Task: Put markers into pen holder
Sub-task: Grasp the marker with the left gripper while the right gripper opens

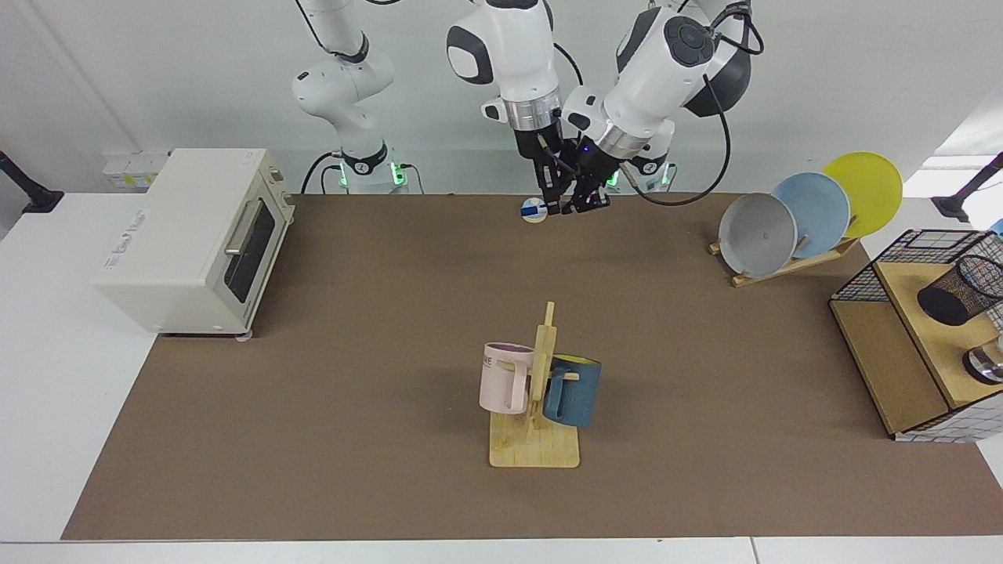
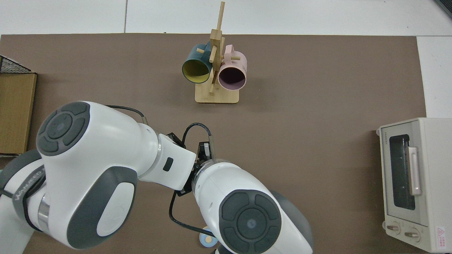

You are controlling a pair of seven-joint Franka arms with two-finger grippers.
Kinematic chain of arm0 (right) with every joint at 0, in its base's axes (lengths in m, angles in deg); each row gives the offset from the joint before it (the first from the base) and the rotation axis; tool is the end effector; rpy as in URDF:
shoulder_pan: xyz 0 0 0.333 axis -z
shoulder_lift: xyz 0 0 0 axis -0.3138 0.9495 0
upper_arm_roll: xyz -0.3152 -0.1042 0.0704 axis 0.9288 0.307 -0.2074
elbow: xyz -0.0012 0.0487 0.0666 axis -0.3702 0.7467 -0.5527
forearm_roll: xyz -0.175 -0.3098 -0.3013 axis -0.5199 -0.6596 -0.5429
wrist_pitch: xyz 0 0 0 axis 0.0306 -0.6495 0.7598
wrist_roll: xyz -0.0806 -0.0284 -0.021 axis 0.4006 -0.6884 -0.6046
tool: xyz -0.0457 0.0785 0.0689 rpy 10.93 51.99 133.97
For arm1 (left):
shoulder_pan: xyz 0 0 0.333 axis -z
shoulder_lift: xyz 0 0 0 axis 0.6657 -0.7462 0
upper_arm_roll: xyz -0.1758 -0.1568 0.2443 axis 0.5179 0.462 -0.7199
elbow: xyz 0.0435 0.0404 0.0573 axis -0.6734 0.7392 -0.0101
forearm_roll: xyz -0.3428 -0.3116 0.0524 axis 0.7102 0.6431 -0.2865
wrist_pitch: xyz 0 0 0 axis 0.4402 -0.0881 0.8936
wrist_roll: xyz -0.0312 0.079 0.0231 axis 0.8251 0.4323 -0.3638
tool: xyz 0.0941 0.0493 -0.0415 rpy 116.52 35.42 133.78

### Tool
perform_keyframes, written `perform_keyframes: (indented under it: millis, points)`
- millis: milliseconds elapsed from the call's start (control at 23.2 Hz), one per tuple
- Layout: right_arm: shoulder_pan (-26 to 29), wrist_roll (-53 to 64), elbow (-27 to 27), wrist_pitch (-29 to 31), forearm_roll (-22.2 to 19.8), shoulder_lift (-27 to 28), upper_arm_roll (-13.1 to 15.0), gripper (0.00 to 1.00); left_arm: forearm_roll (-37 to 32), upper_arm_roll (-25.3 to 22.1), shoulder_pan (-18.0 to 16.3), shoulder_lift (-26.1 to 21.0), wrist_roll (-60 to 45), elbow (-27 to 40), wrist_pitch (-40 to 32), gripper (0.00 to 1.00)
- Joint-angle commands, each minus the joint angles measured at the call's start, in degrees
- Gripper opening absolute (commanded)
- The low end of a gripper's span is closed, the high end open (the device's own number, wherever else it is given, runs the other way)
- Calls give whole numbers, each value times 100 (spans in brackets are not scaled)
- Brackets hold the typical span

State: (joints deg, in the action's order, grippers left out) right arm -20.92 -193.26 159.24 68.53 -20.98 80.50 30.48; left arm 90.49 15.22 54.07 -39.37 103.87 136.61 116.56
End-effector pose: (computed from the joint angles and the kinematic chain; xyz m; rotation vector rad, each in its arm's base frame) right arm 0.4936 0.4643 0.5325 -2.0604 1.9619 0.0359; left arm 0.5272 -0.3091 0.5477 2.2704 -1.6144 0.0825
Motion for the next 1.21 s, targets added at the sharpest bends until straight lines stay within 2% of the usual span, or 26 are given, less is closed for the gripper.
perform_keyframes:
  millis: [0, 431, 646, 862, 1163]
  points:
    - [27, 58, -91, 69, -53, 96, 14, 0, 70, 20, 32, 183, 110, 125, -3, 35]
    - [44, 75, -100, 43, -45, 96, 14, 0, -167, -15, 32, 192, 216, 125, -90, 29]
    - [53, 84, -100, 43, -36, 96, 14, 0, -220, -24, 32, 192, 400, 125, -134, 20]
    - [53, 93, -100, 51, -36, 96, 14, 0, -220, -24, 23, 192, 436, 125, -134, 4]
    - [53, 93, -100, 60, -27, 87, 14, 0, -220, -42, 6, 192, 453, 125, -205, 0]
